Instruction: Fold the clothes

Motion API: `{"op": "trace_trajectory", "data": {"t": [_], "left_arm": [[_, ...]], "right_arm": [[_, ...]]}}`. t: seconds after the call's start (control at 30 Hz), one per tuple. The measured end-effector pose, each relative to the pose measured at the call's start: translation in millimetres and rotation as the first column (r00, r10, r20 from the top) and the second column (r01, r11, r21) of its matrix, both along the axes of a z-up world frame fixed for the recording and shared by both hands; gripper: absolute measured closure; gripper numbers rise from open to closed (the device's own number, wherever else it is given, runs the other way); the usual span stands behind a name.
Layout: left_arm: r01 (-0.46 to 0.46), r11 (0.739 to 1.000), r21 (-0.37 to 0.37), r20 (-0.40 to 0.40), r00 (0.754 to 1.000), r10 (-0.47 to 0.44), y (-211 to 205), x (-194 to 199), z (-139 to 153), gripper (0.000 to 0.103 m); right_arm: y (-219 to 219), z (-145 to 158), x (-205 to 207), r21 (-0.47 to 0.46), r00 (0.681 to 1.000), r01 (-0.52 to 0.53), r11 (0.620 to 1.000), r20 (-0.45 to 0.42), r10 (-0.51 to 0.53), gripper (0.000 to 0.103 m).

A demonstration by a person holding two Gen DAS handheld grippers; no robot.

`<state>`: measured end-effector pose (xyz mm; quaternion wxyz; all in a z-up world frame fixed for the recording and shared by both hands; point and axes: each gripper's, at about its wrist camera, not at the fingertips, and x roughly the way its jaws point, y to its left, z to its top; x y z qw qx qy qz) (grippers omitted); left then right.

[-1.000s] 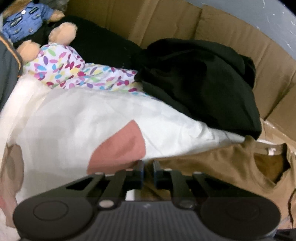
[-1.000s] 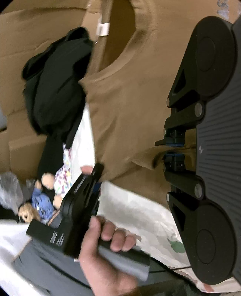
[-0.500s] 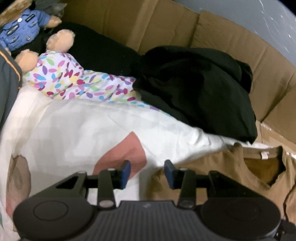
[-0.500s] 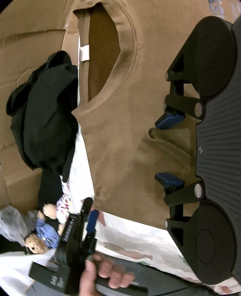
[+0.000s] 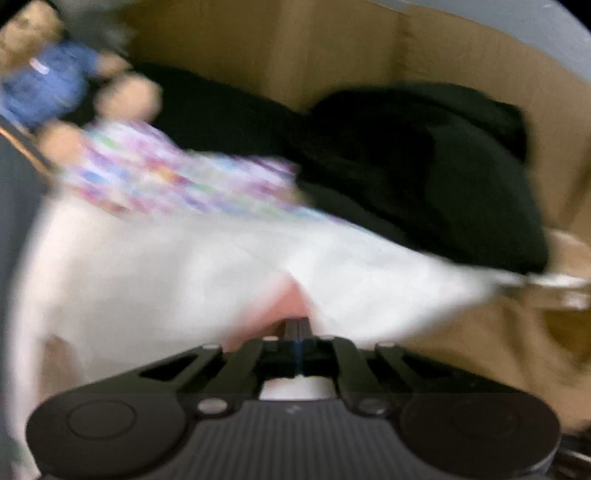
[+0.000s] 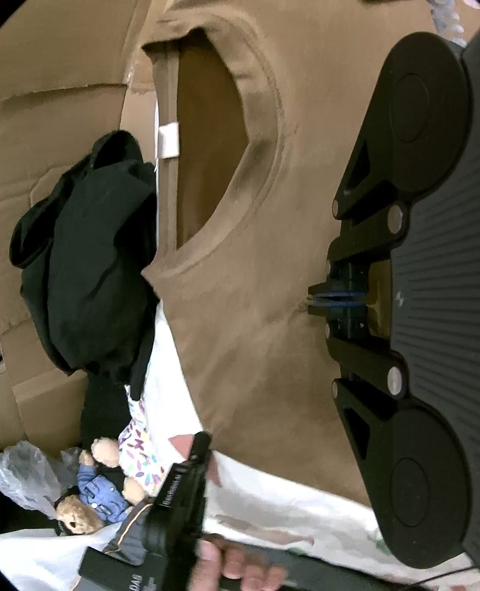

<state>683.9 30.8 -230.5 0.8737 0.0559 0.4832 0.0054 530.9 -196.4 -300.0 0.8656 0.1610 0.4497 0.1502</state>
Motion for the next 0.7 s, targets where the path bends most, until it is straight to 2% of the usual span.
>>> {"op": "trace_trajectory", "data": {"t": [0.07,0.1,0.13,0.17,0.2,0.23,0.3,0.43,0.57,0.7], "left_arm": [[-0.033,0.997,-0.068,0.001,0.999,0.033,10.0,1.5,5.3,0.101],[-0.04,0.996,-0.084,0.004,0.999,0.04,12.7,0.4,7.8,0.1],[-0.035,0.996,-0.079,0.007,0.999,0.036,12.4,-2.8,9.7,0.099],[-0.029,0.997,-0.076,0.007,1.0,0.03,12.2,-7.5,11.6,0.092],[-0.026,0.997,-0.078,0.007,1.0,0.026,11.8,-11.0,12.8,0.087],[-0.027,0.996,-0.085,0.008,1.0,0.028,11.5,-14.9,13.7,0.086],[-0.029,0.994,-0.101,0.012,0.999,0.03,10.3,-25.8,16.1,0.08],[-0.017,0.989,-0.15,-0.006,1.0,0.016,6.5,-53.8,21.0,0.079],[-0.008,0.983,-0.182,-0.005,1.0,0.007,3.5,-82.5,26.2,0.075],[0.002,0.972,-0.236,-0.001,1.0,-0.002,0.8,-120.8,32.1,0.075]], "right_arm": [[1.7,3.4,0.0,-0.019,1.0,-0.02,1.0,0.0,0.02,0.099],[1.1,6.7,-0.5,-0.022,1.0,-0.031,0.999,-0.002,0.031,0.094],[0.4,9.9,-1.0,-0.026,0.999,-0.043,0.999,-0.005,0.043,0.086],[-0.2,13.1,-1.6,-0.029,0.999,-0.054,0.998,-0.007,0.054,0.078],[-3.1,16.8,-4.1,-0.025,0.998,-0.057,0.998,0.002,0.057,0.062],[-7.0,19.6,-8.0,-0.022,0.998,-0.053,0.998,0.016,0.054,0.054],[-12.2,22.9,-13.0,-0.029,0.998,-0.05,0.998,0.027,0.051,0.054],[-22.8,30.1,-23.8,-0.042,0.995,-0.085,0.995,0.043,0.087,0.054],[-37.6,40.9,-37.9,-0.1,0.989,-0.125,0.987,0.063,0.131,0.054],[-68.8,59.6,-54.1,-0.142,0.986,-0.137,0.98,0.072,0.148,0.054]]}}
